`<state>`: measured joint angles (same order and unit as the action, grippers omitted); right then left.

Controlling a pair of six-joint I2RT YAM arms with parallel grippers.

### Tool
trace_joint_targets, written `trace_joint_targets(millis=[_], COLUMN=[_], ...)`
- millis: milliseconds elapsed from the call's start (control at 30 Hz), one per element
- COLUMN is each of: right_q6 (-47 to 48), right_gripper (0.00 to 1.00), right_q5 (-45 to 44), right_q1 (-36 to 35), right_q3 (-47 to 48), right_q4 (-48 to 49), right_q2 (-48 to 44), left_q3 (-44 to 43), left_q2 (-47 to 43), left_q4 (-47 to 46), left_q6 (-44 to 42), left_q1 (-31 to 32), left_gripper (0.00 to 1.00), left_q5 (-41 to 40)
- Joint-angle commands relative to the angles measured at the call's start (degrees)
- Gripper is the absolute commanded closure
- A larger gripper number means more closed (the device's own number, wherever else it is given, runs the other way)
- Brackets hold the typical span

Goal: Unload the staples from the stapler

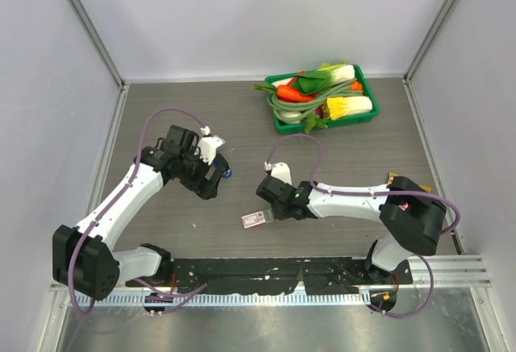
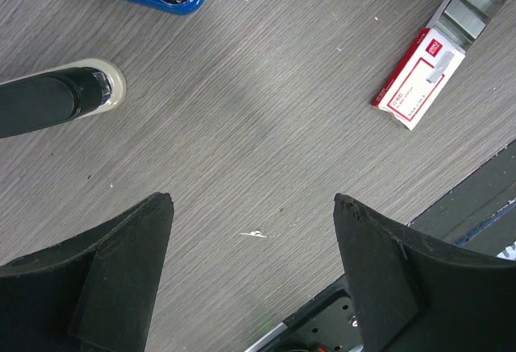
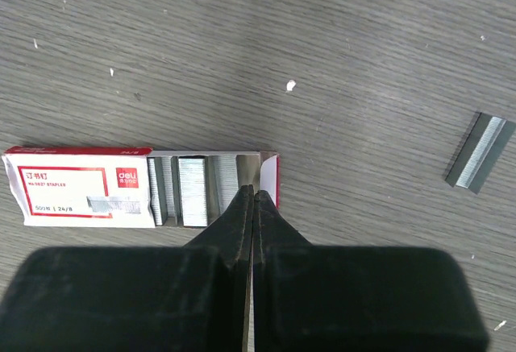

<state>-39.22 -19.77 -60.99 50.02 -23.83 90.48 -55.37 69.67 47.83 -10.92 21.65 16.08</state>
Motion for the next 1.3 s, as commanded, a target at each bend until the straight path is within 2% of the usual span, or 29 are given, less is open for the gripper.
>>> trace_joint_targets(millis=[0,667,1100,1267], right_q6=[-0.94,-1.12,0.11,1.25], right_gripper=[0.99,0.99,0.99,0.94], right_q5=[-0.45,1.66,-0.88,-1.32], right_q1=[0.08,0.17,1.22,3.24], right_q3=[-0.80,-0.89,0.34,0.69], right_q4=[1.33,3.18,-0.51,-1.82], right_q2=[-2.15,-2.32,-4.34,-7.50], left_q3=[-0.88,-0.35,-0.52,-0.79], left_q2=[-0.59,1.17,0.73,0.82], left_q4=[-0.81,-2.04,-1.60,-1.34], left_q6=[-0.16,-0.15,-0.60,-0.77], left_q1=[0.23,1.82,1.91,1.91], left_gripper=[0.15,0.16,0.16,0.15], left_q5=[0.36,-0.17,-1.05,-1.22])
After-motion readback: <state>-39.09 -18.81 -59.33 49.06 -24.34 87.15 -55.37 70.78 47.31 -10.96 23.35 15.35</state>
